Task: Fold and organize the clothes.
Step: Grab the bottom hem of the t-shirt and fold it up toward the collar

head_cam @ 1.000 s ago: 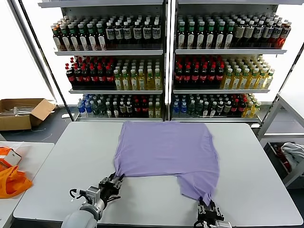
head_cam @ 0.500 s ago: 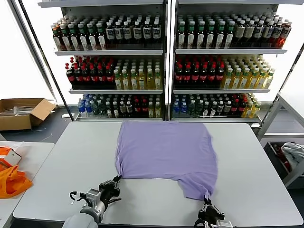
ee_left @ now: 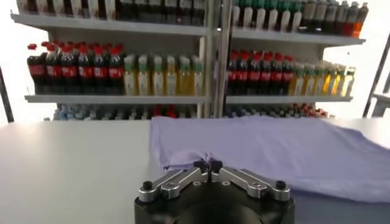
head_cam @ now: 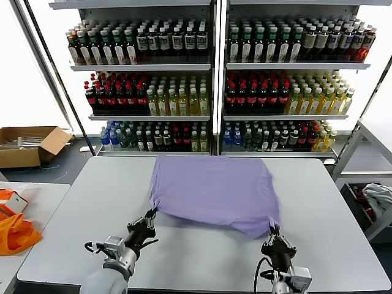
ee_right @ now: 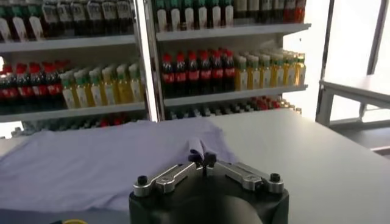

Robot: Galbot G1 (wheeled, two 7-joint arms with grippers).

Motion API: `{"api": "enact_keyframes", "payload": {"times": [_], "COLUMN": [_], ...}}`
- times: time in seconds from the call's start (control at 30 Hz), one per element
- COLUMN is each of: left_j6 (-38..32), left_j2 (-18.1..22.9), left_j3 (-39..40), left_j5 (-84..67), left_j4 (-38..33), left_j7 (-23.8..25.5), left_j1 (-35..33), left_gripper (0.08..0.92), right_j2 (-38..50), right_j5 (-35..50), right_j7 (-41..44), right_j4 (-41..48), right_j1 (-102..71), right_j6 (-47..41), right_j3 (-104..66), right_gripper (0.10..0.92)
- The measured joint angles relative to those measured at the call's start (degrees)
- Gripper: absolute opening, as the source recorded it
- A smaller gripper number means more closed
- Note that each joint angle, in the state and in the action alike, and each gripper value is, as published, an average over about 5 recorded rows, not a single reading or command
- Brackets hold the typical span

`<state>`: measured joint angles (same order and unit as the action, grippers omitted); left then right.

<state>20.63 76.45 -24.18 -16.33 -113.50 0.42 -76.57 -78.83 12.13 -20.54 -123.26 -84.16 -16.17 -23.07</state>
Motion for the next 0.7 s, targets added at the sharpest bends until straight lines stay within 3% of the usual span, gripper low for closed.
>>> {"api": "enact_keyframes", "payload": {"times": [0.7], "left_j6": [-2.3], "left_j2": [0.8], "left_j3": [5.8], "left_j5": [-5.7], "left_j4": [19.2], "left_j7": [-4.5], "left_j1": [18.5], "left_gripper": [0.084], "right_j2": [0.8], "right_j5": [3.0], "right_j7": [2.9], "right_j4": [21.2], "right_j1": [24.7], "right_j6": [-5.6], "right_j3": [2.7], "right_gripper": [0.107]}}
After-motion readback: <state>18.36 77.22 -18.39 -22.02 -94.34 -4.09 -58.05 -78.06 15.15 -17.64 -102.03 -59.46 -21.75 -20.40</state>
